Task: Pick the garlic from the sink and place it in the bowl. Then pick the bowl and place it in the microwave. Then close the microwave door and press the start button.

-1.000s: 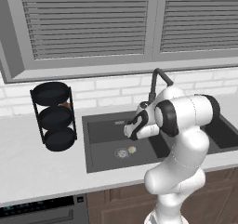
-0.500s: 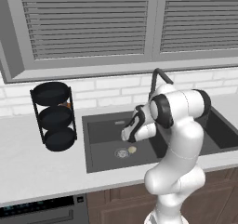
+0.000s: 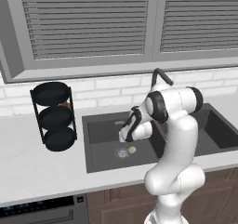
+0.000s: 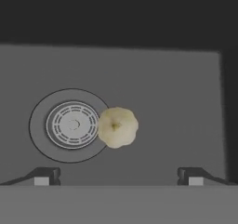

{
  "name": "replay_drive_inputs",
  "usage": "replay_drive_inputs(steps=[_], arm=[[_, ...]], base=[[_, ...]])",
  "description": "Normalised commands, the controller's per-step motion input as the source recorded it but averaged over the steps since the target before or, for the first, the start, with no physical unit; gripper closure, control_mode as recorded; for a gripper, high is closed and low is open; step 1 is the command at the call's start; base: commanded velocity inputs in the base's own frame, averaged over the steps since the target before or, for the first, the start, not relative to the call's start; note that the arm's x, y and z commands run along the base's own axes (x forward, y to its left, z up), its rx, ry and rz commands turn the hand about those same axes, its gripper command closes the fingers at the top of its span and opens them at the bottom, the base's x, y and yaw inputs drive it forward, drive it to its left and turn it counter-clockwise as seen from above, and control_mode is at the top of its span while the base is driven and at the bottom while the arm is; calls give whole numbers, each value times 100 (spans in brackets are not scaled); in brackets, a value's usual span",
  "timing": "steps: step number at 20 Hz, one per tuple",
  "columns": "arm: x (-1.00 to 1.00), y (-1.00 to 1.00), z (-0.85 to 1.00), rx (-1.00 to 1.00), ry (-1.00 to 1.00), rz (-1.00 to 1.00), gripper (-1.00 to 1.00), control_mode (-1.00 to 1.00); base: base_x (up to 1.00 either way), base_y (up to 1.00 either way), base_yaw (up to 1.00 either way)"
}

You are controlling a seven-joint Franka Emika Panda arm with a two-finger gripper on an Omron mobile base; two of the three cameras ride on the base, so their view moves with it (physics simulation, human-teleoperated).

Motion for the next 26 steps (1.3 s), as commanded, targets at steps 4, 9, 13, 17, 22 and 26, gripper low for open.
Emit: replay_drive_inputs(steps=[4, 9, 13, 17, 22, 26], arm=[[32, 6, -27, 0, 0, -1, -100, -100], [23, 0, -28, 0, 8, 0, -100, -100], [0, 0, -34, 0, 15, 0, -100, -100], [2, 0, -29, 0, 11, 0, -100, -100], [2, 0, -25, 0, 10, 0, -100, -100], [0, 0, -25, 0, 11, 0, -100, -100]], base=[[0, 0, 0], [0, 0, 0], [0, 0, 0], [0, 0, 0], [0, 0, 0], [0, 0, 0]])
